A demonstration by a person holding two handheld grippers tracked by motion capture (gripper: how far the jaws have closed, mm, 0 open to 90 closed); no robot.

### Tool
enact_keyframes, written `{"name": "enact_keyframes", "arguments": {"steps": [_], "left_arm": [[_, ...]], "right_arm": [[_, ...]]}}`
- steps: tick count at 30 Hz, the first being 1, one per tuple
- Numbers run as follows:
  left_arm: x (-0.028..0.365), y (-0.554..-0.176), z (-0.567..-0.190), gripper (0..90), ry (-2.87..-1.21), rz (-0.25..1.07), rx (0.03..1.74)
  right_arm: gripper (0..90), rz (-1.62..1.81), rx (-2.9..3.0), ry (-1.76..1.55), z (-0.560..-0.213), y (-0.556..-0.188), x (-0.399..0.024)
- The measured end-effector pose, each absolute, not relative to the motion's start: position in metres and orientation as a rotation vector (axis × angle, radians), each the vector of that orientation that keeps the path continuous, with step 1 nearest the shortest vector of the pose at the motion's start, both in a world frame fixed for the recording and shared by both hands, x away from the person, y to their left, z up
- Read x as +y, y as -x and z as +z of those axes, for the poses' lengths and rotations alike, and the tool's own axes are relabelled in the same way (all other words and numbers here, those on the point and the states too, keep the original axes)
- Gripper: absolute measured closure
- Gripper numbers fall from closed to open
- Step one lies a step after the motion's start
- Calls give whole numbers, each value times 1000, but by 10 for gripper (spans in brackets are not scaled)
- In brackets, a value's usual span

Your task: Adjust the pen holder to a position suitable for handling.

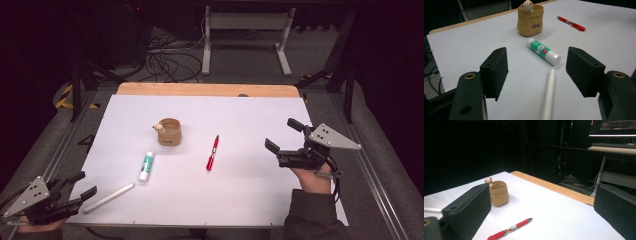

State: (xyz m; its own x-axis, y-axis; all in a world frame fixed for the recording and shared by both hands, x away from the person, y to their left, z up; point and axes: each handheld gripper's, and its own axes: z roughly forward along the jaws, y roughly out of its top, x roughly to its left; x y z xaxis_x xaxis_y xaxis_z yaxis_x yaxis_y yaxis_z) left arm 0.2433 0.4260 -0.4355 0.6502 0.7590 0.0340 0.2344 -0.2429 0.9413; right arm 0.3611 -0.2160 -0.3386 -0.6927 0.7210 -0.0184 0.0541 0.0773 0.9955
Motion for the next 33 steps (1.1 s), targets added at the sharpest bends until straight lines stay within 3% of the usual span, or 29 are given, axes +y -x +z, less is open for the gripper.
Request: {"name": "enact_keyframes", "arguments": {"steps": [16, 33], "left_arm": [[438, -235, -458, 480, -1902, 553, 757], [444, -233, -478, 536, -1989, 504, 760]], "right_arm": [[18, 1657, 1860, -762, -340, -362, -214], [18, 1651, 1864, -753, -340, -362, -212]]}}
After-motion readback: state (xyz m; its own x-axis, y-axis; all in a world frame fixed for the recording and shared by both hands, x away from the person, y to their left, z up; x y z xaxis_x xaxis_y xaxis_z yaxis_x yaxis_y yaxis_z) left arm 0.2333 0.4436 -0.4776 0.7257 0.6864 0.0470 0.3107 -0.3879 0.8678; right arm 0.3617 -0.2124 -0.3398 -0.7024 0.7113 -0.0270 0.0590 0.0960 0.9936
